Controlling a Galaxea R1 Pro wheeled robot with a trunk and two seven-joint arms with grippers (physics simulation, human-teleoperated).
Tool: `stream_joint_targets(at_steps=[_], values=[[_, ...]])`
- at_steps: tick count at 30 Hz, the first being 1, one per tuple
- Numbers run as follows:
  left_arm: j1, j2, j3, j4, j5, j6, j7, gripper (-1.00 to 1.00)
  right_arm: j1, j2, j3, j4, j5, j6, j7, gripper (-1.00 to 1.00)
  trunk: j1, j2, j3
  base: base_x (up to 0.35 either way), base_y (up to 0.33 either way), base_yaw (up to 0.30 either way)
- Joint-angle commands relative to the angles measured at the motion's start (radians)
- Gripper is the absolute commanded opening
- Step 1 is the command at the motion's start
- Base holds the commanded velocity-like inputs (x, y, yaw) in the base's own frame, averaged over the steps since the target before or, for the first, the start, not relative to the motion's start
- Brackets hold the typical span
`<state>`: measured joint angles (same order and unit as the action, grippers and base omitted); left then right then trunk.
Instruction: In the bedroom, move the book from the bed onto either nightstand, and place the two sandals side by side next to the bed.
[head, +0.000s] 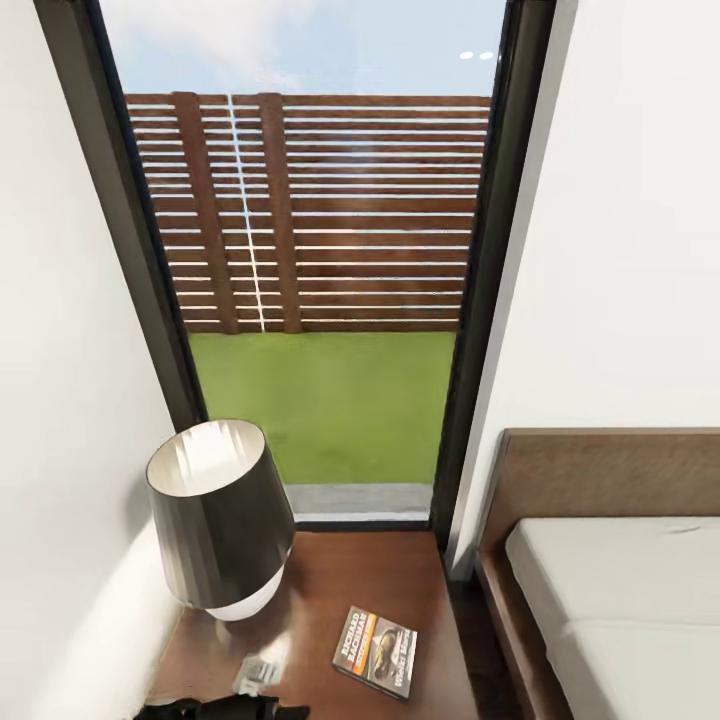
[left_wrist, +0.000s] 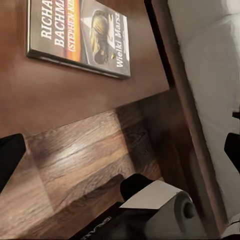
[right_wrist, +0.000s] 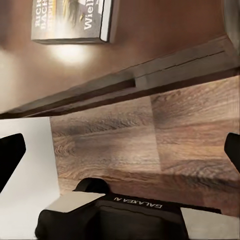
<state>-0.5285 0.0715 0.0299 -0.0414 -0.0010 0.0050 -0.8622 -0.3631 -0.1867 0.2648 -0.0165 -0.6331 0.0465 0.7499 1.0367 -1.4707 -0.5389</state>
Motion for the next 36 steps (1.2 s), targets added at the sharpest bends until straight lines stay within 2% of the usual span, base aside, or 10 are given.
stream_joint_targets(at_steps=[1,5,8,15,17,20,29,31,32,36], values=[[0.006,-0.001,0.004,0.009,-0.003,-0.017,0.016,1.0,-0.001,0.0,0.005,0.022,-0.011,-0.001,0.003,1.0,-0.004,0.007,0.002,0.0,0.0,0.0],[0.073,-0.009,0.003,0.02,-0.03,-0.044,0.053,1.0,-0.001,0.003,0.005,0.063,-0.011,-0.017,0.003,1.0,-0.019,0.035,0.015,0.0,0.0,0.0],[0.103,-0.009,0.005,0.022,-0.051,-0.049,0.086,1.0,0.0,0.005,0.005,0.07,-0.012,-0.02,0.003,1.0,-0.031,0.056,0.024,0.0,0.0,0.0],[0.174,-0.004,0.005,0.023,-0.058,-0.048,0.18,1.0,0.0,0.006,0.005,0.093,-0.013,-0.02,-0.001,1.0,-0.058,0.105,0.046,0.0,0.0,0.0],[0.197,0.002,0.005,0.023,-0.059,-0.048,0.232,1.0,0.001,0.007,0.005,0.096,-0.013,-0.019,-0.003,1.0,-0.065,0.119,0.052,0.0,0.0,0.0],[0.218,0.013,0.004,0.023,-0.06,-0.048,0.267,1.0,0.003,0.008,0.005,0.098,-0.013,-0.019,-0.004,1.0,-0.077,0.14,0.062,0.0,0.0,0.0],[0.239,0.019,0.004,0.023,-0.062,-0.046,0.288,1.0,0.044,0.01,0.007,0.099,-0.013,-0.019,-0.011,1.0,-0.111,0.203,0.09,0.0,0.0,0.0],[0.252,0.019,0.003,0.023,-0.069,-0.046,0.288,1.0,0.063,0.01,0.007,0.099,-0.013,-0.019,-0.012,1.0,-0.119,0.217,0.096,0.0,0.0,0.0],[0.269,0.019,0.003,0.023,-0.085,-0.046,0.288,1.0,0.093,0.01,0.007,0.099,-0.013,-0.019,-0.018,1.0,-0.119,0.217,0.096,0.0,0.0,0.0],[0.278,0.019,0.004,0.022,-0.099,-0.048,0.289,1.0,0.112,0.01,0.007,0.098,-0.013,-0.019,-0.028,1.0,-0.119,0.217,0.096,0.0,0.0,0.0]])
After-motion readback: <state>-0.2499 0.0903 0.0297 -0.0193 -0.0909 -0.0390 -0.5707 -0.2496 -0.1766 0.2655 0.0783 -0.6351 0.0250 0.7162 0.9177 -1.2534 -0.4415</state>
